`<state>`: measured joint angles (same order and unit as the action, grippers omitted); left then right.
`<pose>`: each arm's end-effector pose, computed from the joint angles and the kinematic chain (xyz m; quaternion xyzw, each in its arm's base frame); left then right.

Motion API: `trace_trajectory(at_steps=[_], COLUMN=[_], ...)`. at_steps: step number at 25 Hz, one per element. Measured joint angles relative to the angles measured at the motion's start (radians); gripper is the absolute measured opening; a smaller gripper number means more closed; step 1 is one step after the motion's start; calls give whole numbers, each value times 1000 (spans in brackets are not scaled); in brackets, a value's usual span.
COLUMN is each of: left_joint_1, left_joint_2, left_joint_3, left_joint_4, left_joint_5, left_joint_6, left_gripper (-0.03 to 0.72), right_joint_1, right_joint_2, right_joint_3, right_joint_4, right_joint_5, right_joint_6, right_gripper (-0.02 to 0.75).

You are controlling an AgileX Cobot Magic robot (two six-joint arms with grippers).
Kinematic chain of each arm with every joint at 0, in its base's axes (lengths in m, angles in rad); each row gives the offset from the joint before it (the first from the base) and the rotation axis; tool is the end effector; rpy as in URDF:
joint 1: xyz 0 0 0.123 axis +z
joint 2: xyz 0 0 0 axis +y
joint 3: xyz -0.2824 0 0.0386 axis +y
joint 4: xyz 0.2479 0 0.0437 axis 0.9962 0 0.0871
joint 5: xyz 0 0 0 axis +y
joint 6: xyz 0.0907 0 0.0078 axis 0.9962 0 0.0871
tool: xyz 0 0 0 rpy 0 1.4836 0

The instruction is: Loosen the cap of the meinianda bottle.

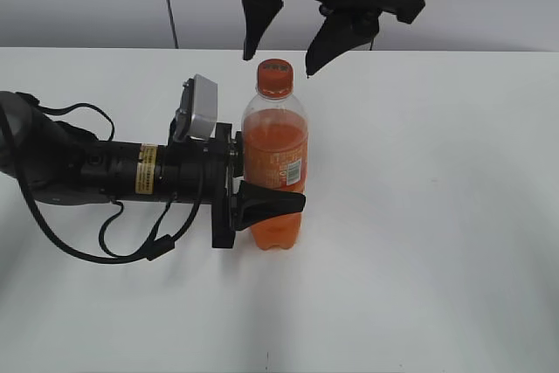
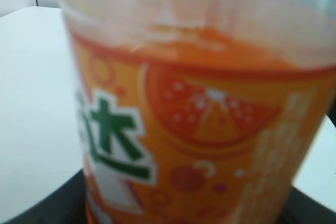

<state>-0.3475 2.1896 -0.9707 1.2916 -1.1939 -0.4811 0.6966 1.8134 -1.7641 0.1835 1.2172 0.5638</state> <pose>0.3081 -0.1981 0.0925 0.5217 0.5830 -0.4373 0.4435 0.2889 0.2619 0.3365 -0.0504 0.9756 0.1872 0.1032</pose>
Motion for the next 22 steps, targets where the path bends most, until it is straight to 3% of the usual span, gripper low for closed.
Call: trace_trajectory(at_steps=[15, 22], left_joint_1=[0, 0], left_joint_2=[0, 0], left_joint_3=[0, 0], left_joint_4=[-2, -5], left_joint_5=[1, 2], left_joint_6=[-1, -1], left_gripper=[412, 412], right_joint_1=[0, 0], right_joint_2=[45, 45], right_joint_3=[0, 0], right_joint_4=[-1, -2], right_joint_5=[0, -1], right_joint_6=[9, 11], right_gripper=[435, 311])
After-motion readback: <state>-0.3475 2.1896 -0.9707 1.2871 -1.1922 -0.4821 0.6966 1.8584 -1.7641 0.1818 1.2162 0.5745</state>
